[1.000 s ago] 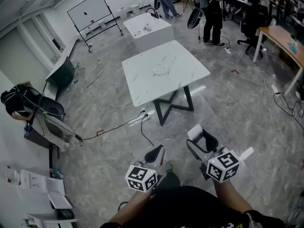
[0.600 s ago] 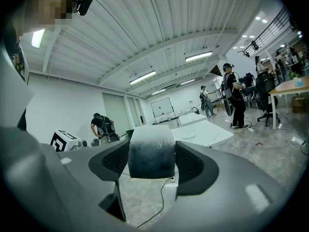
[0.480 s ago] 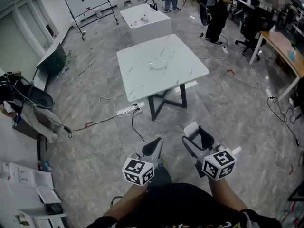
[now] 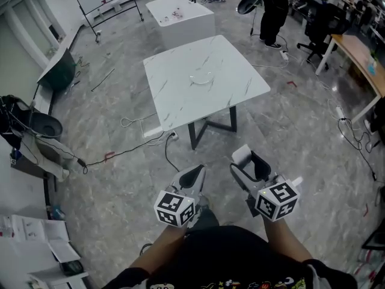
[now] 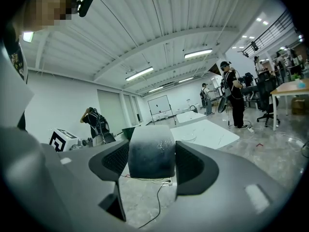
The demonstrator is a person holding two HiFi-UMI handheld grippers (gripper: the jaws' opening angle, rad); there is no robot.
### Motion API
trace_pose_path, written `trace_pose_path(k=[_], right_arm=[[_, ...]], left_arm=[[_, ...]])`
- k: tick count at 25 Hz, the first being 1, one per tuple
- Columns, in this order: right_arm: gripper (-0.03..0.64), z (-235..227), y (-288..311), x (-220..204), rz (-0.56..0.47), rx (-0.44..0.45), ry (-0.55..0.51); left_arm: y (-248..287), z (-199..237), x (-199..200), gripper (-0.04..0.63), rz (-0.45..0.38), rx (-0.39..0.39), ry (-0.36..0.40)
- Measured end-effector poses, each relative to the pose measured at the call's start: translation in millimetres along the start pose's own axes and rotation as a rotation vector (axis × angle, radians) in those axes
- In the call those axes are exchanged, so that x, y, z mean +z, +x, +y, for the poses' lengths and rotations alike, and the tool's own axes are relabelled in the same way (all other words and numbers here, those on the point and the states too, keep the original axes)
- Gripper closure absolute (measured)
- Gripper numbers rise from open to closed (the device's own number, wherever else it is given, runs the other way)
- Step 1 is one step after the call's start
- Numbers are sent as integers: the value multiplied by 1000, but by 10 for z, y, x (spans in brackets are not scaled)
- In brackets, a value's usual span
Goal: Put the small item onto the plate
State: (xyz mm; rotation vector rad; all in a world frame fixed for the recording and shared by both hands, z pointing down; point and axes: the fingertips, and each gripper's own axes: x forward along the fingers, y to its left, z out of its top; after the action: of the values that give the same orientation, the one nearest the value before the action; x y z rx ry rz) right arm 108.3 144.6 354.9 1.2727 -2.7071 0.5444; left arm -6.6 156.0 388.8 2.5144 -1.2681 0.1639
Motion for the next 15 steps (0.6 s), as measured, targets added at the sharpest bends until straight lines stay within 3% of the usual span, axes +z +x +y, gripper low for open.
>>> trace_pose_path(k=[15], right_arm=[[290,-41,844,299,-8,-50,3]], left_arm=[[353,812,445,595,4,-47,32]])
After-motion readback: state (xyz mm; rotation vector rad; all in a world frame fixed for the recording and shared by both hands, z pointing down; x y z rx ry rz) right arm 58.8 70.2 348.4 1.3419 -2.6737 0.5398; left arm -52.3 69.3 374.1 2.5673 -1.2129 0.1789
